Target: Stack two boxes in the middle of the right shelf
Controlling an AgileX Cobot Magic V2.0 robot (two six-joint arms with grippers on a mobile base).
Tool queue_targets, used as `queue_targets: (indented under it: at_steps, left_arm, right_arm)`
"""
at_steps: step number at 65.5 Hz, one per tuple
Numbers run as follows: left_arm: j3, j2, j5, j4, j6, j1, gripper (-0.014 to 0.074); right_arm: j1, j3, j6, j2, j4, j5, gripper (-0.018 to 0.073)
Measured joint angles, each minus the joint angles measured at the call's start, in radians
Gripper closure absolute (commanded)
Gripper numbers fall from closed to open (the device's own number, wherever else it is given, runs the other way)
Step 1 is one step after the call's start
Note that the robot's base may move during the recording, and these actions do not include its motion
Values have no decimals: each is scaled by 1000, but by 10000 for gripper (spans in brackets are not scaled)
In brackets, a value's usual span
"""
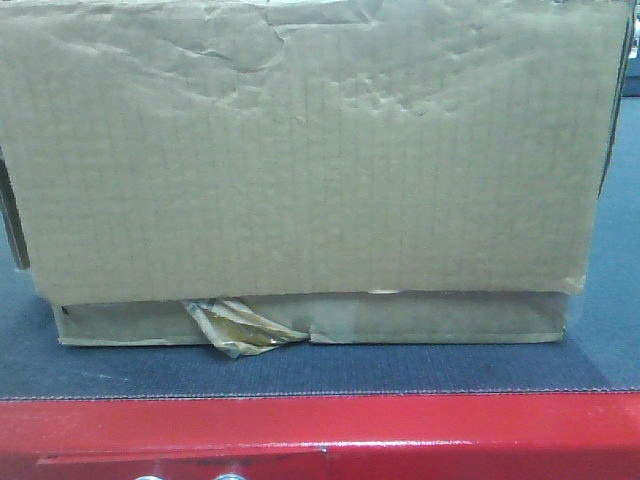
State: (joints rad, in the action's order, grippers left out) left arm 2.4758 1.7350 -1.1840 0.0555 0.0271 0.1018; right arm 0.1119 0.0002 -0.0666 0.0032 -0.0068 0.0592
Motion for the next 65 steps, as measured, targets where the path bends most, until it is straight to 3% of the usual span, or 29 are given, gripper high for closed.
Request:
queue_targets:
  at_steps: [17,28,35,44,55,65]
  left_arm:
    - [12,9,-53,-341,-316,-399,708]
    - [-113,15,-53,-384,-488,-554,708]
    - [-235,19,-53,-384,-541,-595,708]
    - [-412,25,-53,-382,-608,-603,708]
    - [-581,25,-50,-368,-640,-603,708]
    - [-645,45,-17,-345,-649,-603,708]
  right_arm:
    - [0,0,0,0,0,-2,722]
    - [0,0,0,0,0,-2,722]
    - [0,0,0,0,0,-2,722]
    - [0,0,0,0,0,-2,722]
    - [0,0,0,0,0,-2,722]
    - [0,0,0,0,0,-2,722]
